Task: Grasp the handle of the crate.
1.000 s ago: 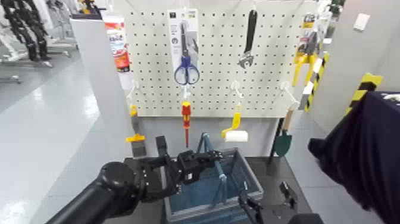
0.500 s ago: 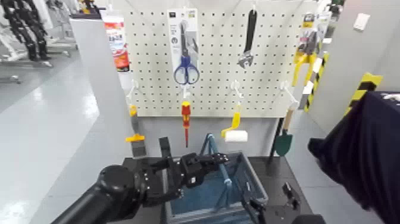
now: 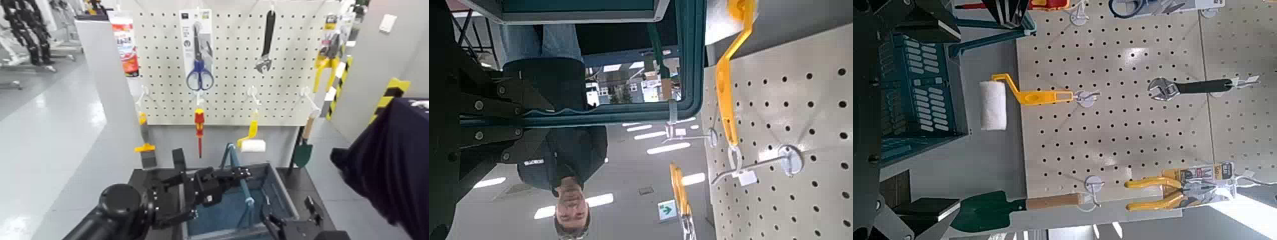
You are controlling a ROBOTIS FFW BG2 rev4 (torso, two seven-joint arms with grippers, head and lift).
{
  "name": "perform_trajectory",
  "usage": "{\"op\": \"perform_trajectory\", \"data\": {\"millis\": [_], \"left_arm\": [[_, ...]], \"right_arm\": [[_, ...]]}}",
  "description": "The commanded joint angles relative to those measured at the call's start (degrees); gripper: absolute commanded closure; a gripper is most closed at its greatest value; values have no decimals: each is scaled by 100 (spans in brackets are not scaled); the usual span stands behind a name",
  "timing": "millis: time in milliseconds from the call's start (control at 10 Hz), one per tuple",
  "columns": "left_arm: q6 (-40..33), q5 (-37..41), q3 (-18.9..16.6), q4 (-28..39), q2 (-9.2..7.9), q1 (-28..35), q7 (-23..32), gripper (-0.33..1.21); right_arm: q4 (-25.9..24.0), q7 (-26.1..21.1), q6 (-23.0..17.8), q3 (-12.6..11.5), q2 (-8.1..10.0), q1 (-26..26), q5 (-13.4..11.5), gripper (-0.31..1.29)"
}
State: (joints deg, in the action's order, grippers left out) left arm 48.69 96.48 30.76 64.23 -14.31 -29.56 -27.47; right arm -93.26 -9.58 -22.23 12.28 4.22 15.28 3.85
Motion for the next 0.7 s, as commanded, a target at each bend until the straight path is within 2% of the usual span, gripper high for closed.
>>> {"op": "perform_trajectory", "data": {"millis": [100, 500, 700], "left_arm": [[123, 204, -194, 617, -107, 424, 277, 119], [246, 635, -492, 1619, -213, 1119, 962, 119], [299, 907, -659, 2076, -353, 1461, 1393, 119]], "right_arm": [[-8, 0, 17, -15, 0, 1, -25, 14], [1, -9, 44, -32, -9, 10, -34, 14], [1, -9, 44, -41, -9, 27, -42, 14]]}}
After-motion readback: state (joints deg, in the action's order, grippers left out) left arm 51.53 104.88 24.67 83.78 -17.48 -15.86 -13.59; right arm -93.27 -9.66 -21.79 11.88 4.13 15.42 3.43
